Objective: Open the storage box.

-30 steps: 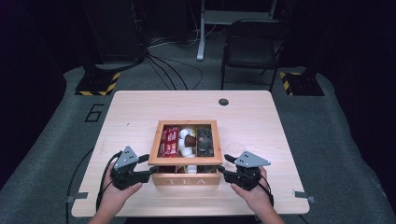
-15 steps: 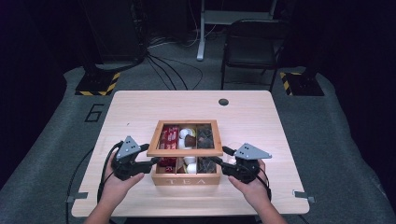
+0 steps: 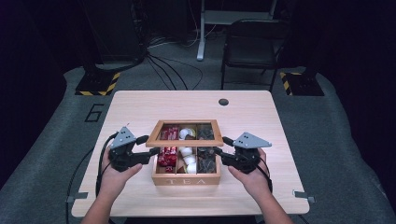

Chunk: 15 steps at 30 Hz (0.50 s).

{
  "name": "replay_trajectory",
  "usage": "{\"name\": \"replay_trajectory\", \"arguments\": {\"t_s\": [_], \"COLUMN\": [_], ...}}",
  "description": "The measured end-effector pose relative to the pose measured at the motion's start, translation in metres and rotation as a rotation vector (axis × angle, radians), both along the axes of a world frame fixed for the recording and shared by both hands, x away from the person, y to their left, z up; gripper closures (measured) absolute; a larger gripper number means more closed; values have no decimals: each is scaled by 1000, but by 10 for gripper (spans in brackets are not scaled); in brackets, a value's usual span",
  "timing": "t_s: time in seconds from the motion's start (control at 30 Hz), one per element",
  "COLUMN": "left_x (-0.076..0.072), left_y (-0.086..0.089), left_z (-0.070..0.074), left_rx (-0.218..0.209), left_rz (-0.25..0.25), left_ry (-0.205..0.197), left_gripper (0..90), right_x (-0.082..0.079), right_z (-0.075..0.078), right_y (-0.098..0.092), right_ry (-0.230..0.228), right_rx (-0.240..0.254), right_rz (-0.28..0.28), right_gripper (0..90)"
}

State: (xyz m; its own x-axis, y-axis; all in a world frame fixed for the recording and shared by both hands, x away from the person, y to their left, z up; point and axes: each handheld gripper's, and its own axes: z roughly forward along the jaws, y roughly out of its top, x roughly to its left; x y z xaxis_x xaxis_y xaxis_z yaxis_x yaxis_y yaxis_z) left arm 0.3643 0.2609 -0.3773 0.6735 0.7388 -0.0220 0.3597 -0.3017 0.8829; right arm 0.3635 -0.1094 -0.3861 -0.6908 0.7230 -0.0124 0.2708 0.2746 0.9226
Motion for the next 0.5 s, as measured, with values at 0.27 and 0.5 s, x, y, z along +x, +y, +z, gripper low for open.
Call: {"name": "replay_trajectory", "arguments": {"t_s": [0.27,0.5], "left_x": [6,3], "left_y": [2,2], "left_z": [5,3], "left_rx": [-20,-22], "left_rz": [1,1], "left_ry": [7,0], "left_gripper": [398,409], "right_x": [4,4], "right_z": [5,1], "right_y": [0,-1], "right_ry": [15,23], "right_rx": [37,50], "right_rz": [-15,-15], "right_gripper": [500,498]}}
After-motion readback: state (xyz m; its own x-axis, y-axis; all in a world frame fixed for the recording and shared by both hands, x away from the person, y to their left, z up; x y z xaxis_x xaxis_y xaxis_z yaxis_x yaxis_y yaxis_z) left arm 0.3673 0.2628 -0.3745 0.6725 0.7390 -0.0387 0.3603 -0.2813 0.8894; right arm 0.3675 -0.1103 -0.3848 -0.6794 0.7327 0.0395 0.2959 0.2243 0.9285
